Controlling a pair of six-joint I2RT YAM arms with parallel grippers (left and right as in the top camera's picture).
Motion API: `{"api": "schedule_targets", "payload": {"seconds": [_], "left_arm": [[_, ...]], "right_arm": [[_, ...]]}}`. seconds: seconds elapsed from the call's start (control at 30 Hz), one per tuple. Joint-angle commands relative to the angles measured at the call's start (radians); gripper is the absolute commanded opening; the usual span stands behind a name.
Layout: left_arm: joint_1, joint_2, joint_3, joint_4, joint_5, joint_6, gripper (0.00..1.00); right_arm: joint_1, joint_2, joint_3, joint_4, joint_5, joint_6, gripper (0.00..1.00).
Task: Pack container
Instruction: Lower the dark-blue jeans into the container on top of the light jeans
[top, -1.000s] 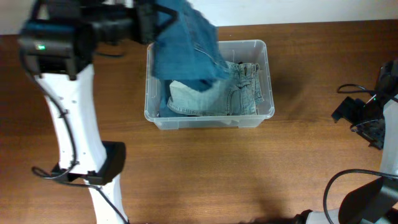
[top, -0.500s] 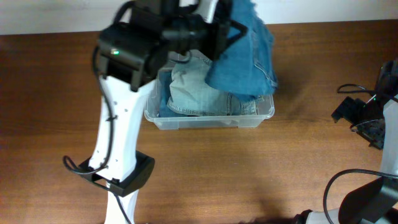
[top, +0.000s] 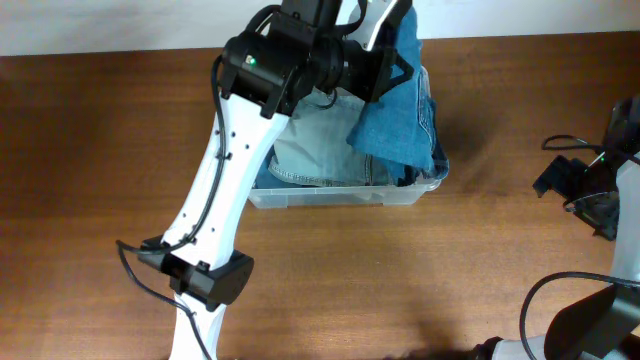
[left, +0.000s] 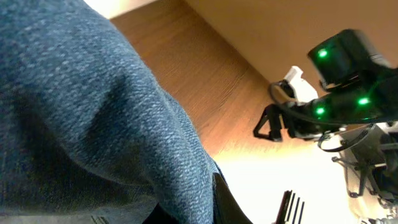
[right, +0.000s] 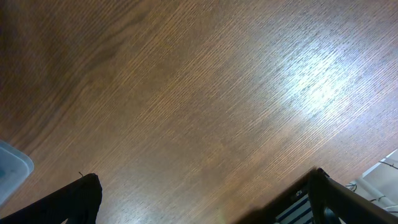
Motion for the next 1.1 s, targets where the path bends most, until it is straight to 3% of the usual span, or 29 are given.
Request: {"api": "schedule_targets", "payload": {"seconds": [0.0,0.33,0.57,0.73,0.83,0.87,0.9,1.0,1.07], "left_arm": [[0.003,-0.050,-0.028,0.031,0.030,0.014,0.01],[0.010,-0.050,-0.052,0.041,0.022,0.045,0.00],[0.059,-0.034,-0.052,-0.071,-0.026,0.087,0.01],[0.112,0.014,-0.052,-0.150,-0.025,0.115,0.08],[0.147,0.065,-0.052,-0.208,-0.026,0.159,0.22],[0.161,0.095,-0.052,-0.235,-0.026,0.181,0.43],[0.169,0.113,-0.052,-0.249,-0.026,0.194,0.56],[0.190,0.171,-0.052,-0.285,-0.056,0.209,0.58],[0.204,0.204,-0.052,-0.302,-0.117,0.209,0.69]], "right_arm": [[-0.001,0.000,-0.001,0.001,0.002,0.008,0.99],[-0.001,0.000,-0.001,0.000,0.001,0.008,0.98],[-0.001,0.000,-0.001,0.000,0.002,0.008,0.99],[-0.001,0.000,-0.001,0.000,0.002,0.008,0.98],[-0.001,0.000,-0.001,0.000,0.002,0.008,0.98],[-0.001,0.000,-0.001,0.000,0.002,0.008,0.98],[-0.001,0.000,-0.001,0.000,0.002,0.008,0.98],[-0.001,0.000,-0.001,0.001,0.002,0.008,0.98],[-0.001,0.000,-0.001,0.000,0.002,0.008,0.98]]}}
